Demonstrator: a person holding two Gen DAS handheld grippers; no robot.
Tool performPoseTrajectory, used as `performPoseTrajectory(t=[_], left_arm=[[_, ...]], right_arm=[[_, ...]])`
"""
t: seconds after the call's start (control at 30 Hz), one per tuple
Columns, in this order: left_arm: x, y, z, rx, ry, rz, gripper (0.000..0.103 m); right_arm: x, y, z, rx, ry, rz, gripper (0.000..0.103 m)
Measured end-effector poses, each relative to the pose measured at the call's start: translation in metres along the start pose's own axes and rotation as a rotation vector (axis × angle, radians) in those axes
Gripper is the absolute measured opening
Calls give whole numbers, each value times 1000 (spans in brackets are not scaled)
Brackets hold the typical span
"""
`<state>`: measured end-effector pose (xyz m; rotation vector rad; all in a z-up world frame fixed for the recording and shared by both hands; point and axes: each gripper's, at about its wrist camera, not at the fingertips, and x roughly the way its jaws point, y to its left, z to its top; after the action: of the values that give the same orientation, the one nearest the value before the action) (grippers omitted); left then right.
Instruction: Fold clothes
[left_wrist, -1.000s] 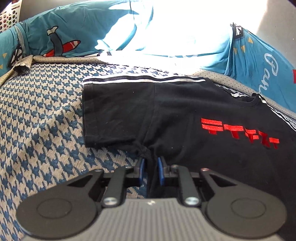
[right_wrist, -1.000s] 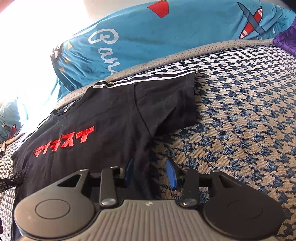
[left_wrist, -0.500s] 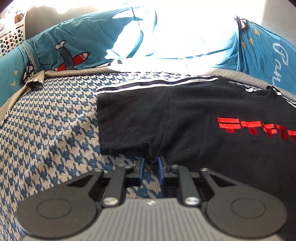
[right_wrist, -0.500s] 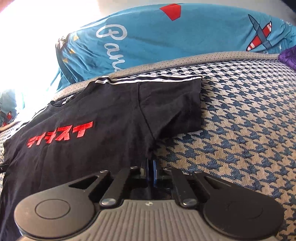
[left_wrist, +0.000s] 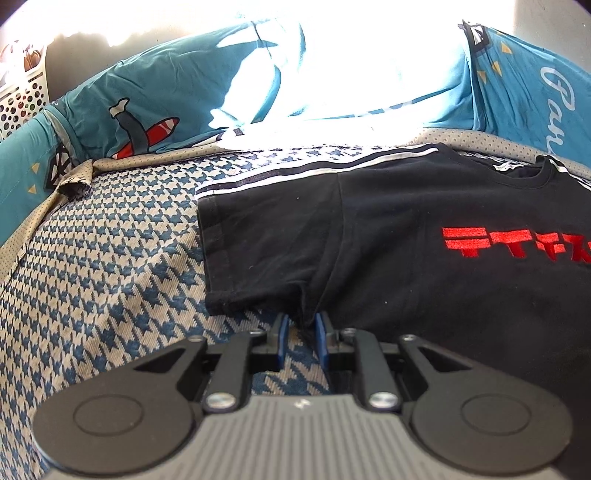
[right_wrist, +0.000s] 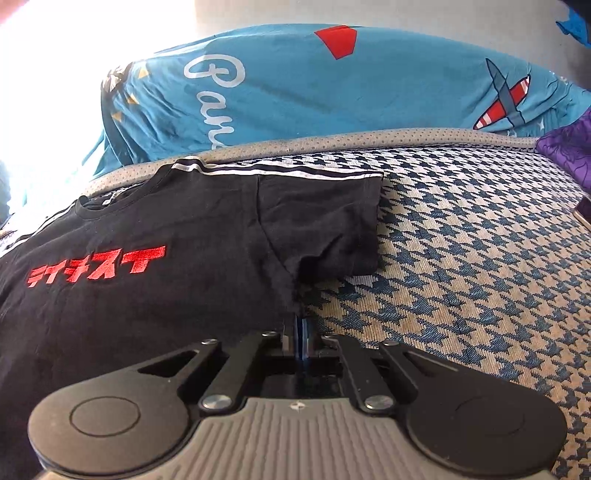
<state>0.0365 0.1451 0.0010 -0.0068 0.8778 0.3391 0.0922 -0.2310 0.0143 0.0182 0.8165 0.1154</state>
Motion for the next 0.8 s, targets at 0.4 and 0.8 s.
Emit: performPoseTrajectory(t=[0.4, 0.8], left_arm=[[-30, -6, -10, 52, -52, -101, 28], [-46, -1, -36, -6, 13, -201, 28]], right_arm=[[-8, -11, -3, 131, 69, 76, 12], [-30, -17, -25, 114, 131, 173, 16]])
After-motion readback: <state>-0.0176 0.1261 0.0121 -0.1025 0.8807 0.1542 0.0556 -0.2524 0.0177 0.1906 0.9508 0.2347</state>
